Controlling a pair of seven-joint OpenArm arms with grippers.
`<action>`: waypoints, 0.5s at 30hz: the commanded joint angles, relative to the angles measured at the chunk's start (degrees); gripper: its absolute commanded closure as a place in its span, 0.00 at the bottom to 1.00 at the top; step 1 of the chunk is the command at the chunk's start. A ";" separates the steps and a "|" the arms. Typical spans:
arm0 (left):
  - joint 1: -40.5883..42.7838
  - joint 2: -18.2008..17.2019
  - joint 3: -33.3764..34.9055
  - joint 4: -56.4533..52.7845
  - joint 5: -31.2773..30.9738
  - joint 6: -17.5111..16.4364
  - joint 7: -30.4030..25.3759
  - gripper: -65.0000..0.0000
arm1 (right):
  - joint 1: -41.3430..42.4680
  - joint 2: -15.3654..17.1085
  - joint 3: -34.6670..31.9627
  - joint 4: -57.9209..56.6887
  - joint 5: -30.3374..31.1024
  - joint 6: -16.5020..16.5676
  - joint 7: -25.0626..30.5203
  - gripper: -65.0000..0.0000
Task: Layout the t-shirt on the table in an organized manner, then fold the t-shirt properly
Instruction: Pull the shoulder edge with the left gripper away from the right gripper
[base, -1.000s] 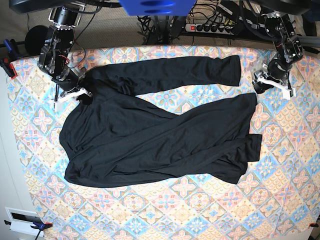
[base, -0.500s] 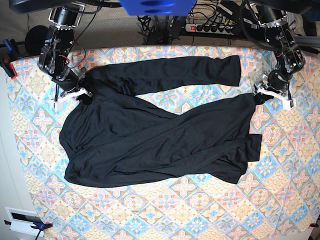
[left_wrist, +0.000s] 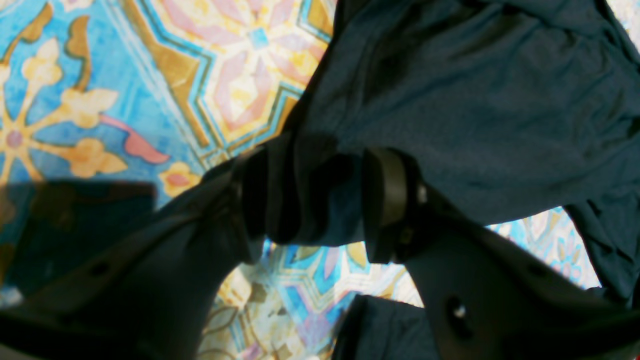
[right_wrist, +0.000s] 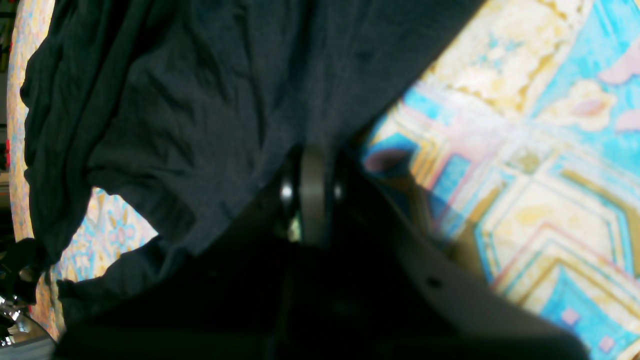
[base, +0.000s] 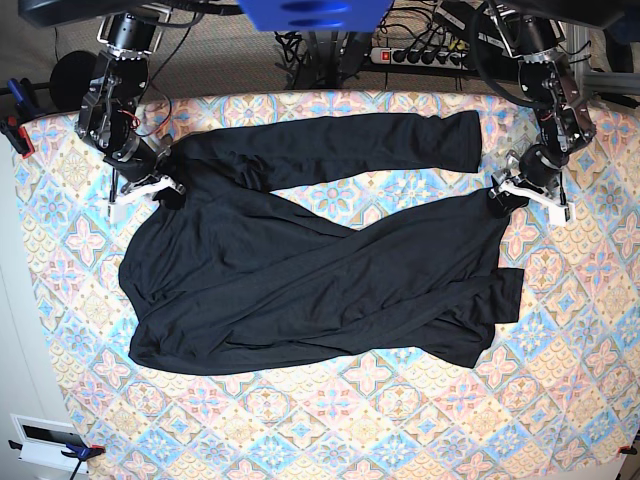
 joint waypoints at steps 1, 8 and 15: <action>0.22 -0.24 0.16 -0.02 1.18 0.53 2.63 0.58 | -0.44 0.00 -0.37 0.21 -1.36 -0.27 -2.85 1.00; 0.74 -1.30 -0.19 -0.02 1.18 0.44 2.98 1.00 | -1.40 0.00 -0.37 0.56 -1.36 -0.27 -3.12 1.00; 3.29 -4.11 -0.28 0.95 1.09 0.44 2.54 1.00 | -4.30 0.35 0.07 3.99 -1.36 -0.27 -2.94 1.00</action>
